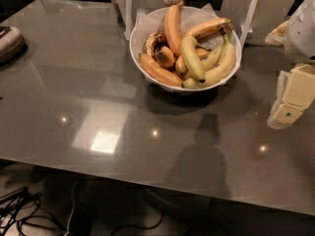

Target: Pick banana from white bowl

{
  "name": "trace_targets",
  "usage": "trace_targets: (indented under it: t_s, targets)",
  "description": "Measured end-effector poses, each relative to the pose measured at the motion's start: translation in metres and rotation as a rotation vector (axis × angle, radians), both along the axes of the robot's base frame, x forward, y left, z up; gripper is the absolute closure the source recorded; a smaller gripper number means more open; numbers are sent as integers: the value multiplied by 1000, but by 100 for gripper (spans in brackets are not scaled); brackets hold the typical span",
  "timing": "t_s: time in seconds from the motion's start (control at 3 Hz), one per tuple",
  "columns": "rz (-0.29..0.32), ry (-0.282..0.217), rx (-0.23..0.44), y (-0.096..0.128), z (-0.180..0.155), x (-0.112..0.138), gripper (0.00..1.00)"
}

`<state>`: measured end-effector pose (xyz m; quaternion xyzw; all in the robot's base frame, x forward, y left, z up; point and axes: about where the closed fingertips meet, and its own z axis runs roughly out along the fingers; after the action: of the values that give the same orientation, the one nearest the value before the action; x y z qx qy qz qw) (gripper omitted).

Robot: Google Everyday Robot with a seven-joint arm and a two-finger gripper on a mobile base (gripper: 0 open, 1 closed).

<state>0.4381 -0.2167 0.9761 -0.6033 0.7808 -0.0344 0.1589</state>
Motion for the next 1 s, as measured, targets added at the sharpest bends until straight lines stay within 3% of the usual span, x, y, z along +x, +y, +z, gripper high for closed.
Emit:
trace_targets:
  t_s: [0.33,0.67,1.0]
  targets:
    - [0,0,0,0,0,0,0]
    - [25,-14,36,14,0,9,0]
    - [18,-43,119,37,-2,28,0]
